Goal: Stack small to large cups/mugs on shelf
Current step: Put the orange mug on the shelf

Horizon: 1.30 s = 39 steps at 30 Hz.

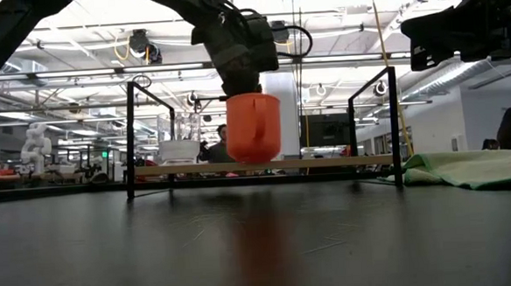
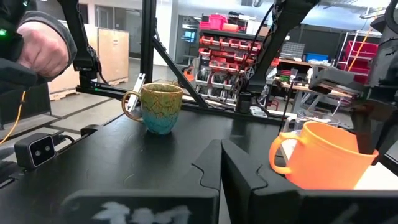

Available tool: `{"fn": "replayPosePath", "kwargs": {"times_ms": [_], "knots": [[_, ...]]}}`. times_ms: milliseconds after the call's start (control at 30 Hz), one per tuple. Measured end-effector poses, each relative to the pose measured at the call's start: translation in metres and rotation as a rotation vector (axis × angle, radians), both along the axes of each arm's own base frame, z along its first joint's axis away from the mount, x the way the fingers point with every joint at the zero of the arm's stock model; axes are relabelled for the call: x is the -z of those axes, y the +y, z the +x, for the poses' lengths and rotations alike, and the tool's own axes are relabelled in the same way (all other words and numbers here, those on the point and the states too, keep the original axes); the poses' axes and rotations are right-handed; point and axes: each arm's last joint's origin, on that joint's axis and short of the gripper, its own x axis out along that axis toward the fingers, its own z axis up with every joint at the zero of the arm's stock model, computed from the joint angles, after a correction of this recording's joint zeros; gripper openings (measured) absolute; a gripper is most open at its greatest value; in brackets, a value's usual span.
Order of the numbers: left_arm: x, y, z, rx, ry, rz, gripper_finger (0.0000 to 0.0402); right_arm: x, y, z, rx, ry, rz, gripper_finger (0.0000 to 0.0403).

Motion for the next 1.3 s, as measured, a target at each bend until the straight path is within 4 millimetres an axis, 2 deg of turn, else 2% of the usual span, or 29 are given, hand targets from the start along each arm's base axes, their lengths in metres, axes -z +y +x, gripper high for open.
{"fn": "replayPosePath", "kwargs": {"times_ms": [467,733,1200,1300], "knots": [[-0.001,0.005,0.002,-0.002,-0.014,0.121,0.0005,0.0,0.0,0.0,0.0,0.0,-0.006,0.0],[-0.001,0.013,-0.001,-0.019,-0.013,0.126,0.0005,0.0,0.0,0.0,0.0,0.0,-0.007,0.0],[-0.001,0.014,-0.001,-0.011,-0.012,0.135,0.0005,0.0,0.0,0.0,0.0,0.001,-0.004,0.0],[-0.001,0.015,-0.001,-0.01,-0.009,0.148,0.0018,0.0,0.0,0.0,0.0,0.001,-0.004,0.0]]}}
